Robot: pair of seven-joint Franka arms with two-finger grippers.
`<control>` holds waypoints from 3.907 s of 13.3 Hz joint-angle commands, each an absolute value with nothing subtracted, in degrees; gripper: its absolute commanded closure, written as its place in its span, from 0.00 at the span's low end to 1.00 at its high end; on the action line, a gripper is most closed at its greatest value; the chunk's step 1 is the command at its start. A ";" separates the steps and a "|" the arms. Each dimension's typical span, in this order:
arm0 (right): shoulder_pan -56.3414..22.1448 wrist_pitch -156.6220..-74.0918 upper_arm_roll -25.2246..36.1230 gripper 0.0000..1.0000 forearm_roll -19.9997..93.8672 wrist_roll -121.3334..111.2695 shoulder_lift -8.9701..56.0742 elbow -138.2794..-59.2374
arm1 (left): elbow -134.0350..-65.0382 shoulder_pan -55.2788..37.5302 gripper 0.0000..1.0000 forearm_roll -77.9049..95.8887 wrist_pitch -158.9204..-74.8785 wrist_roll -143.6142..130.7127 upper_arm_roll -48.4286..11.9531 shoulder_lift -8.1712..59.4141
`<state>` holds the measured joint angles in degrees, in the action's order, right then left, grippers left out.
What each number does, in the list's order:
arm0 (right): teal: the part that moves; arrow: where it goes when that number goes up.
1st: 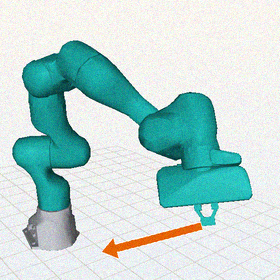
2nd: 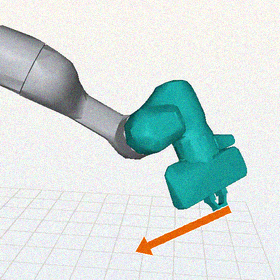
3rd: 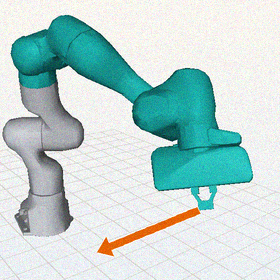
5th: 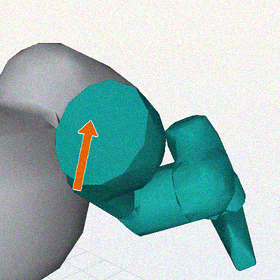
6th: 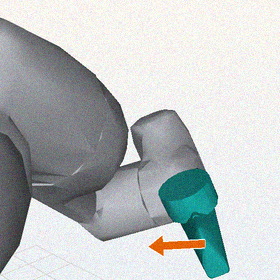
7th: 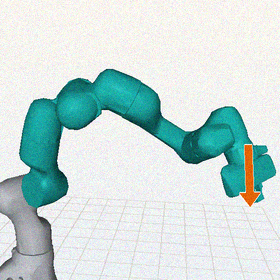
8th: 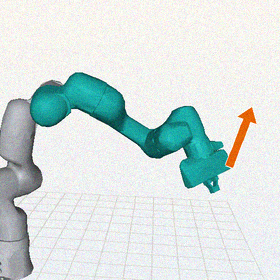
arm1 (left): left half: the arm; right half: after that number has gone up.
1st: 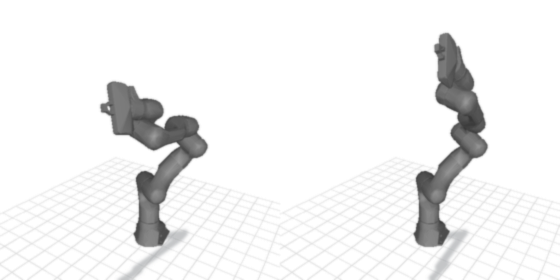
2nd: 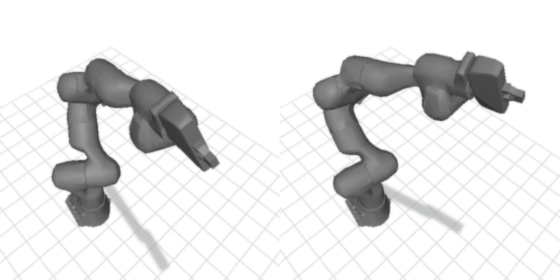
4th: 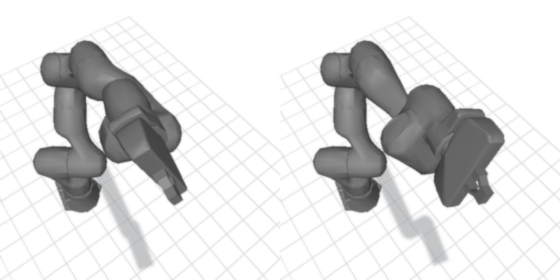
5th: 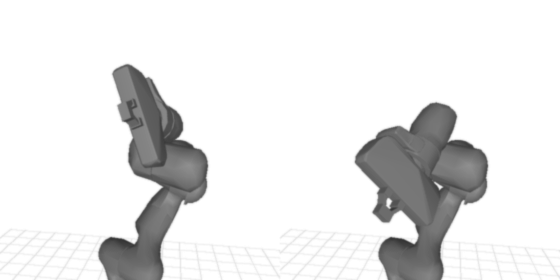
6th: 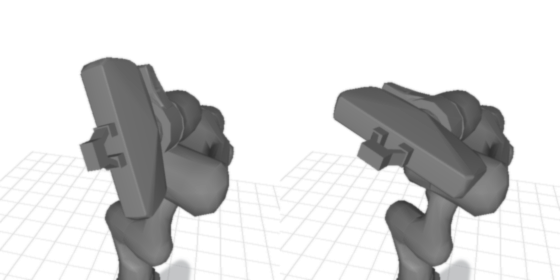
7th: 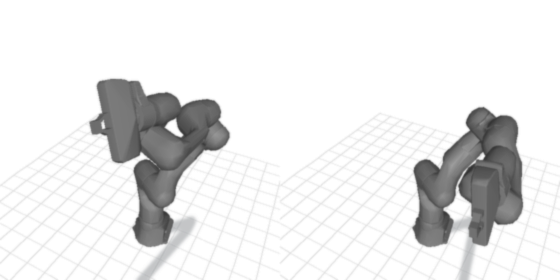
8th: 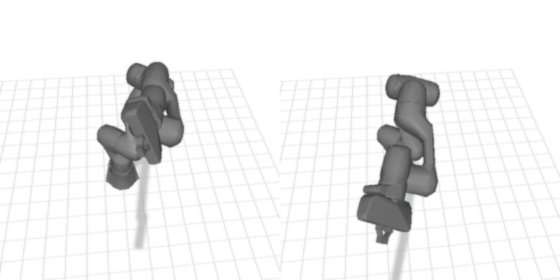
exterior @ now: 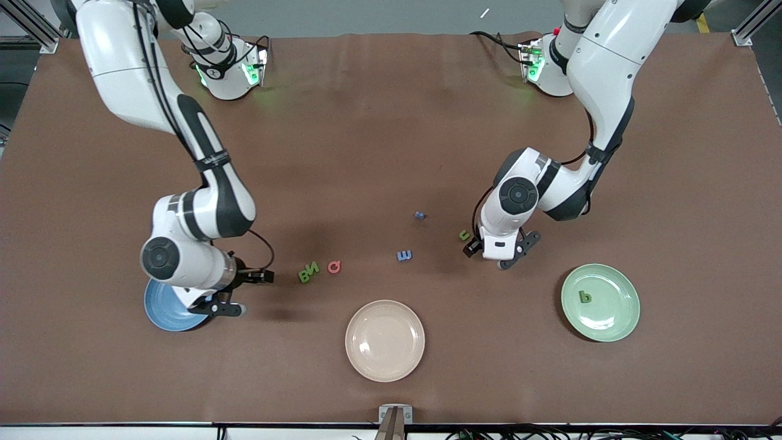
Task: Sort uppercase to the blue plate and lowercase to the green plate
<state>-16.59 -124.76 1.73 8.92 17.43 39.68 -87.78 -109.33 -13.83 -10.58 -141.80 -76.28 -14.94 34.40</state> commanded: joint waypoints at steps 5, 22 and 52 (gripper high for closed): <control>-22.41 -135.08 2.11 0.16 10.11 34.70 43.24 -88.86 | -111.97 -16.43 0.25 -11.60 -144.49 -78.22 -15.03 33.48; -23.47 -135.79 2.55 0.85 9.40 36.30 44.56 -89.74 | -108.99 -15.30 1.00 -11.07 -145.46 -78.23 -14.85 34.72; -15.37 -124.89 2.02 0.20 3.42 8.17 40.52 -87.71 | -100.02 13.36 0.00 -11.60 -136.71 -15.46 -15.02 33.94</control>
<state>-14.00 -124.97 1.84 2.36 7.39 41.26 -86.88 -100.34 14.25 -10.65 -141.84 -15.10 -14.23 36.21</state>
